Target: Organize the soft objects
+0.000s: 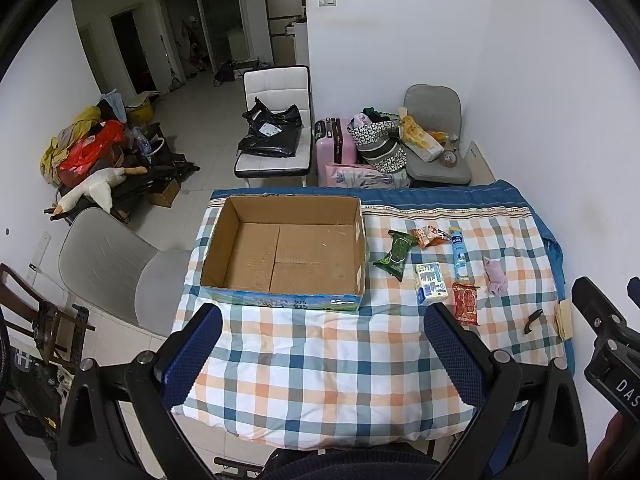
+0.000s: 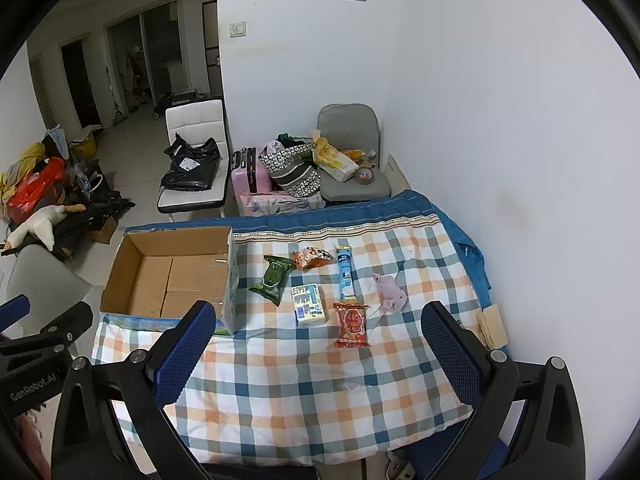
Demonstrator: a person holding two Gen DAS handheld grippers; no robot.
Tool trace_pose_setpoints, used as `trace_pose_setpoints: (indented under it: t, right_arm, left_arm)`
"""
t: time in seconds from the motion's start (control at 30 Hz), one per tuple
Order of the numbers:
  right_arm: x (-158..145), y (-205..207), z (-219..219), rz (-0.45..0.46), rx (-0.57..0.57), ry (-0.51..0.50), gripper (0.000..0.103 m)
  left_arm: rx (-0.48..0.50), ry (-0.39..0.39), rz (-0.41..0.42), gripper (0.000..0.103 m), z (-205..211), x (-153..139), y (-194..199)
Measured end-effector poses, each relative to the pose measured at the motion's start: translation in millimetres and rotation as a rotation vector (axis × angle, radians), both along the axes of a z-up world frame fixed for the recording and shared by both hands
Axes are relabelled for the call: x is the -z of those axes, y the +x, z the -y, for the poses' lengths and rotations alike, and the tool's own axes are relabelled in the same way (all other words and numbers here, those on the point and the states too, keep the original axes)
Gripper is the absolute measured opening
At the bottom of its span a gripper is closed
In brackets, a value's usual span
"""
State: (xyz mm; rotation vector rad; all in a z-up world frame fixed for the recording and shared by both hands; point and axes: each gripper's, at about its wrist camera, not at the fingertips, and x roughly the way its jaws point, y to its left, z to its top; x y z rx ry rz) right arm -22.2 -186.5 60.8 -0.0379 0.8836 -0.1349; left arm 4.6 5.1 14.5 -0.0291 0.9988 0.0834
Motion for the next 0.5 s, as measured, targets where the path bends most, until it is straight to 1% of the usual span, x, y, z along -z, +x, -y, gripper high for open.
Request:
trace_pose_setpoints:
  t: [0.5]
  right_arm:
    - [2.8,2.9,-4.9,-0.004,-0.008,0.011,0.103]
  left_arm:
    - [0.005,0.001,0.001,0.103,-0.6,-0.3,4.5]
